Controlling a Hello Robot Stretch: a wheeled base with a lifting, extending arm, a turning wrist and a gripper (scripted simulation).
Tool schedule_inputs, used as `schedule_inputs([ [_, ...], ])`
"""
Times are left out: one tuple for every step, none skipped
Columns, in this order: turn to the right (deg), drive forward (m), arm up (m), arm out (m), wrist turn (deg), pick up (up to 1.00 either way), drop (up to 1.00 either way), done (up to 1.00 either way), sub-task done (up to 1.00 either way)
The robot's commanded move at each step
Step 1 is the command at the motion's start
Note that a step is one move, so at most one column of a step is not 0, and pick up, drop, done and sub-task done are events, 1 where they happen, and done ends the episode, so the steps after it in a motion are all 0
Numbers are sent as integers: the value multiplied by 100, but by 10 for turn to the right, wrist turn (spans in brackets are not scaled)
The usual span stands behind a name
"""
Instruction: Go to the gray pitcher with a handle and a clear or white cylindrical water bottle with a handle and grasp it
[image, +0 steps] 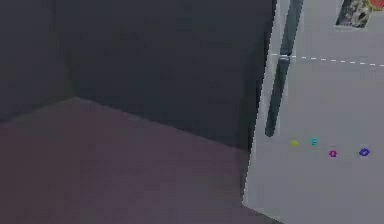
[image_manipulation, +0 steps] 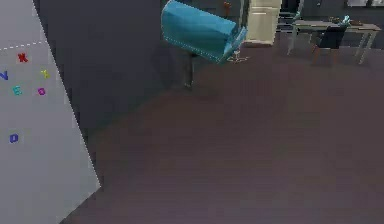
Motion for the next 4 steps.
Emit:
schedule_inputs([
  [450, 0, 0, 0, 0, 0, 0, 0, 0],
  [450, 0, 0, 0, 0, 0, 0, 0, 0],
  [450, 0, 0, 0, 0, 0, 0, 0, 0],
  [0, 100, 0, 0, 0, 0, 0, 0, 0],
])
